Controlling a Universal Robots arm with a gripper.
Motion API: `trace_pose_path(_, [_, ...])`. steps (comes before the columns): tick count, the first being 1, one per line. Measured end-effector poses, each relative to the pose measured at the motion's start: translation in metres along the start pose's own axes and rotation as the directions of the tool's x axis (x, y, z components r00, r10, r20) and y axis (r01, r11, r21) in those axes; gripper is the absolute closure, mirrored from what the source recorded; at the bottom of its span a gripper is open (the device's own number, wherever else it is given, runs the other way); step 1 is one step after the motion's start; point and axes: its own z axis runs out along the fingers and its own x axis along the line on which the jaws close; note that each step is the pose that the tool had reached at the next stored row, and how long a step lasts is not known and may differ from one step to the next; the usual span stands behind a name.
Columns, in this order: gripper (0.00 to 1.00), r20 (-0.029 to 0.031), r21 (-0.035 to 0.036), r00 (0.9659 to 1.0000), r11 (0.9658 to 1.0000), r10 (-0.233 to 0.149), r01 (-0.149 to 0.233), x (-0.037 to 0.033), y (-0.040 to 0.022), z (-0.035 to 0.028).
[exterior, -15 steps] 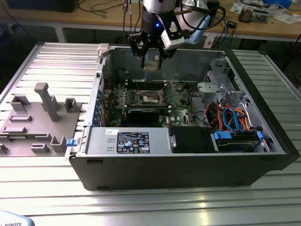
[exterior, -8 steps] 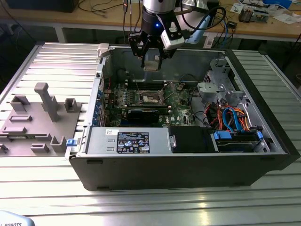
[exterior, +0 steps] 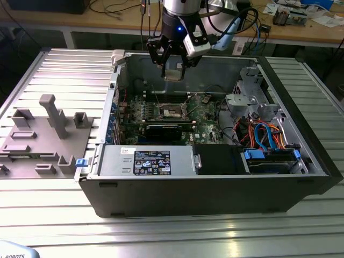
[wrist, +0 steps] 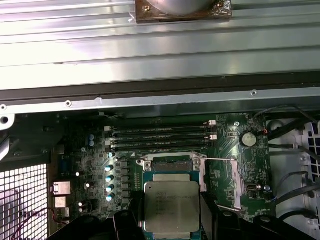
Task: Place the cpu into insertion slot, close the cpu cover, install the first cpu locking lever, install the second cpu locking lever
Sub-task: 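Place the cpu into insertion slot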
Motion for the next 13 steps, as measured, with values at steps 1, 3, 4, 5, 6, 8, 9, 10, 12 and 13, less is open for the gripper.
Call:
trace_pose_path(1, [0.45,0.0001,0.0000,1.0000,1.0000,0.001,-0.001,0.0000,0.0000,0.0000])
trace_pose_path(3, [0.45,0.0002,0.0000,1.0000,1.0000,0.003,-0.003,0.0000,0.0000,0.0001])
trace_pose_path(4, [0.45,0.0003,0.0000,1.0000,1.0000,0.004,-0.004,0.0000,0.0000,0.0001])
trace_pose_path(5, [0.45,0.0004,-0.0001,1.0000,1.0000,0.005,-0.005,0.0000,0.0000,0.0002])
trace_pose_path(6, [0.45,0.0005,-0.0001,1.0000,1.0000,0.006,-0.006,0.0000,0.0000,0.0002])
trace_pose_path(8, [0.45,0.0007,-0.0002,1.0000,1.0000,0.008,-0.008,0.0000,0.0000,0.0003])
trace_pose_path(9, [0.45,0.0007,-0.0001,1.0000,1.0000,0.008,-0.008,0.0000,0.0000,0.0003])
trace_pose_path(10, [0.45,0.0009,-0.0002,1.0000,1.0000,0.010,-0.010,0.0000,-0.0001,0.0004])
trace_pose_path(12, [0.45,0.0010,-0.0003,0.9999,0.9999,0.011,-0.011,0.0000,-0.0001,0.0005])
trace_pose_path(13, [0.45,0.0011,-0.0003,0.9999,0.9999,0.012,-0.012,0.0000,-0.0001,0.0006])
